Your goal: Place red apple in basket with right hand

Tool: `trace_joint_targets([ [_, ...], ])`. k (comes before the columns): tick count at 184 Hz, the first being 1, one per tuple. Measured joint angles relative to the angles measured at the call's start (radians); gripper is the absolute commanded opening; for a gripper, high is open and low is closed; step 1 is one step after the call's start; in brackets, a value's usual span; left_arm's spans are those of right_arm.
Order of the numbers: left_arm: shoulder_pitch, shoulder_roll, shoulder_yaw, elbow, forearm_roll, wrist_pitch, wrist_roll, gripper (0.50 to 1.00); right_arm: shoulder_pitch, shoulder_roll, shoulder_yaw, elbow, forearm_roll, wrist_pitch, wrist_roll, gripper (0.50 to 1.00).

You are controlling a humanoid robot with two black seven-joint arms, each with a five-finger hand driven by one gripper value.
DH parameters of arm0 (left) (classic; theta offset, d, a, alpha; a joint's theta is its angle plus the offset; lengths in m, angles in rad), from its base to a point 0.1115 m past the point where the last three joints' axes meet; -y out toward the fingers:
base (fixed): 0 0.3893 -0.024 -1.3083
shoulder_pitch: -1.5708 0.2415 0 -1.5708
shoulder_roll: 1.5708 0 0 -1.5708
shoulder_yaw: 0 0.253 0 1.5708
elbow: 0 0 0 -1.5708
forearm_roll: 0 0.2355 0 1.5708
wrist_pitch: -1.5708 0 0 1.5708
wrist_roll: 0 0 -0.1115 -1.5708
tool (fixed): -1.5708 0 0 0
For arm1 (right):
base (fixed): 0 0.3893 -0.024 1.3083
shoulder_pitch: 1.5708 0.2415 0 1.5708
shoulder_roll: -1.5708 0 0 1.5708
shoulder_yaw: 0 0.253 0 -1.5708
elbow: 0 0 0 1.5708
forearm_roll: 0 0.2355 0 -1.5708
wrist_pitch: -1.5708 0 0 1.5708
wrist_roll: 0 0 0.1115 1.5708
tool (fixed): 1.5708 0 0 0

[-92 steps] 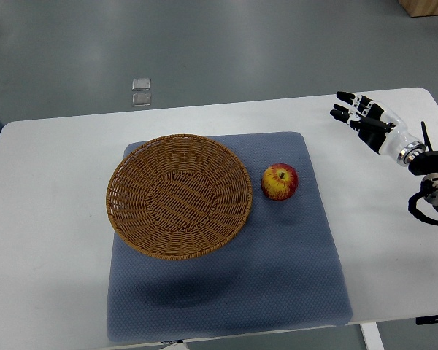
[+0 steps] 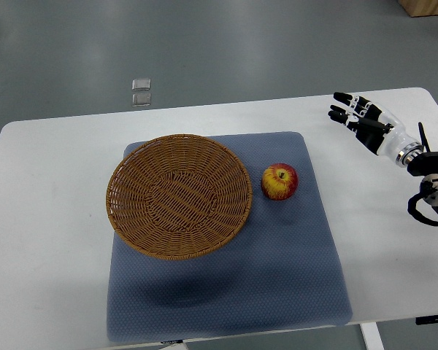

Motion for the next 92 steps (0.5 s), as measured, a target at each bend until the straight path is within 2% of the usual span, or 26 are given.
trace_joint_targets([
  [47, 0.0, 0.0, -0.001, -0.001, 0.0, 0.0, 0.0, 1.0, 0.002, 0.008, 0.002, -0.003, 0.011, -0.015, 0.004, 0.921],
  [92, 0.0, 0.0, -0.001, 0.0, 0.0, 0.0, 0.0, 1.0, 0.002, 0.008, 0.001, -0.003, 0.013, 0.046, 0.004, 0.924],
])
